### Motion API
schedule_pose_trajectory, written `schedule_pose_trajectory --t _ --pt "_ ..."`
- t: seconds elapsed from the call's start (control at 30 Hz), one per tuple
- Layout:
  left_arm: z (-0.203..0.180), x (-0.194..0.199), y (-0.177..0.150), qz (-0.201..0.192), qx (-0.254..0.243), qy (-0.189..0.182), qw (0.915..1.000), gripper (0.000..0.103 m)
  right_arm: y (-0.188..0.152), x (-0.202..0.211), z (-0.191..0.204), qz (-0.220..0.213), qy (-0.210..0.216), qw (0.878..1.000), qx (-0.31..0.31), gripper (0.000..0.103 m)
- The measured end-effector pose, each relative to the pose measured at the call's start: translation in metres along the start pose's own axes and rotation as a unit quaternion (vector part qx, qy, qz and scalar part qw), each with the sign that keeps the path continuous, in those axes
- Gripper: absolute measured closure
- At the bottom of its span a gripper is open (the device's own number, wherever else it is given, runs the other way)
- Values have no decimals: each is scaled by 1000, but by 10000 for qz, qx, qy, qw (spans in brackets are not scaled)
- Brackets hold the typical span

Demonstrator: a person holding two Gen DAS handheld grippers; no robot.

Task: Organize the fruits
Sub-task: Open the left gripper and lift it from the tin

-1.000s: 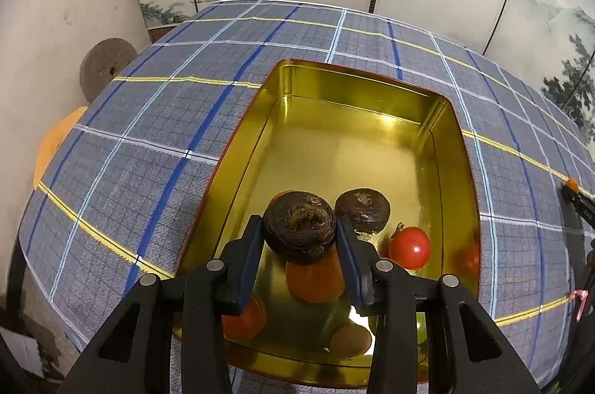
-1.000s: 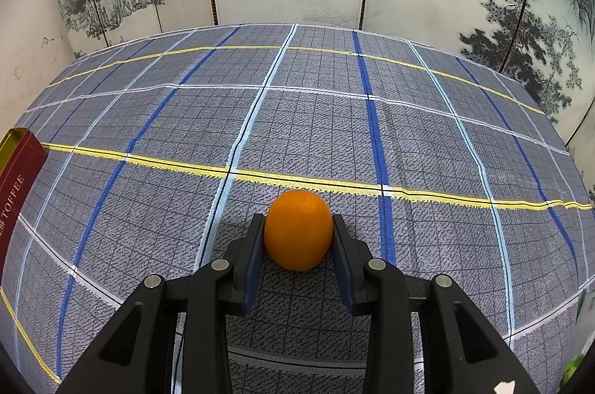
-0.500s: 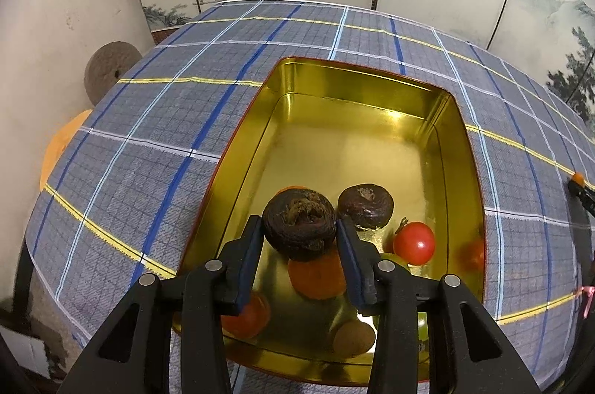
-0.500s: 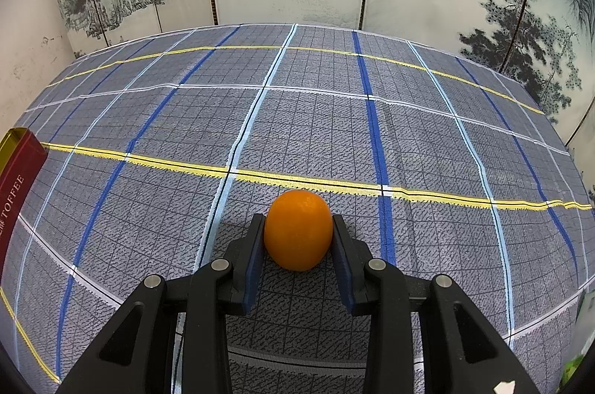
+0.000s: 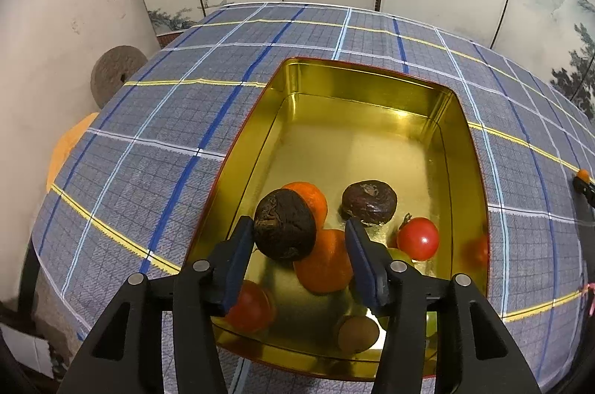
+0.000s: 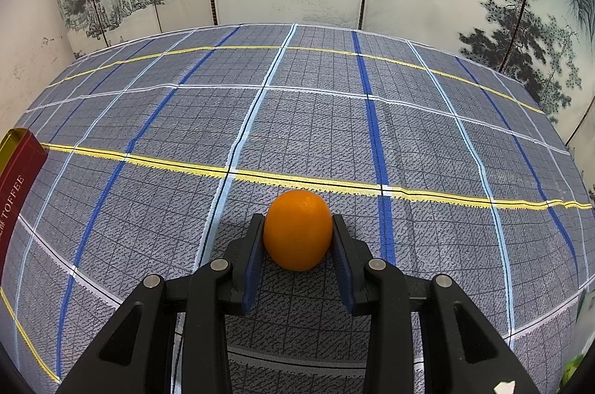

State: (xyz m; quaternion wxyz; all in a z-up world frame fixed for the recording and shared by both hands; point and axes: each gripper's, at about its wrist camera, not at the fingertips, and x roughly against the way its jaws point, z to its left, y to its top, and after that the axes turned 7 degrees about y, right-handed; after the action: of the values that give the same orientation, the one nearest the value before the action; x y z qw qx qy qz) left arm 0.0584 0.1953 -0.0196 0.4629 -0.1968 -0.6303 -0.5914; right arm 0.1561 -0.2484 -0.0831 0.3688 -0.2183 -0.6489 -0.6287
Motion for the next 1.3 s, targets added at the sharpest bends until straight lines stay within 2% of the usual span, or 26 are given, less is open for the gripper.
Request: schedule_pose_trajectory --t 0.6,0.8,1.3 --pt "1 19 -4 -261 45 71 9996 44 0 0 -1 0 10 10000 -6 72" --pt "1 26 -10 -360 31 14 9993 34 0 0 -1 0 4 10000 2 72" --pt "-1 33 -21 -390 16 -27 9992 32 -11 8 27 57 105 9998 149 73"
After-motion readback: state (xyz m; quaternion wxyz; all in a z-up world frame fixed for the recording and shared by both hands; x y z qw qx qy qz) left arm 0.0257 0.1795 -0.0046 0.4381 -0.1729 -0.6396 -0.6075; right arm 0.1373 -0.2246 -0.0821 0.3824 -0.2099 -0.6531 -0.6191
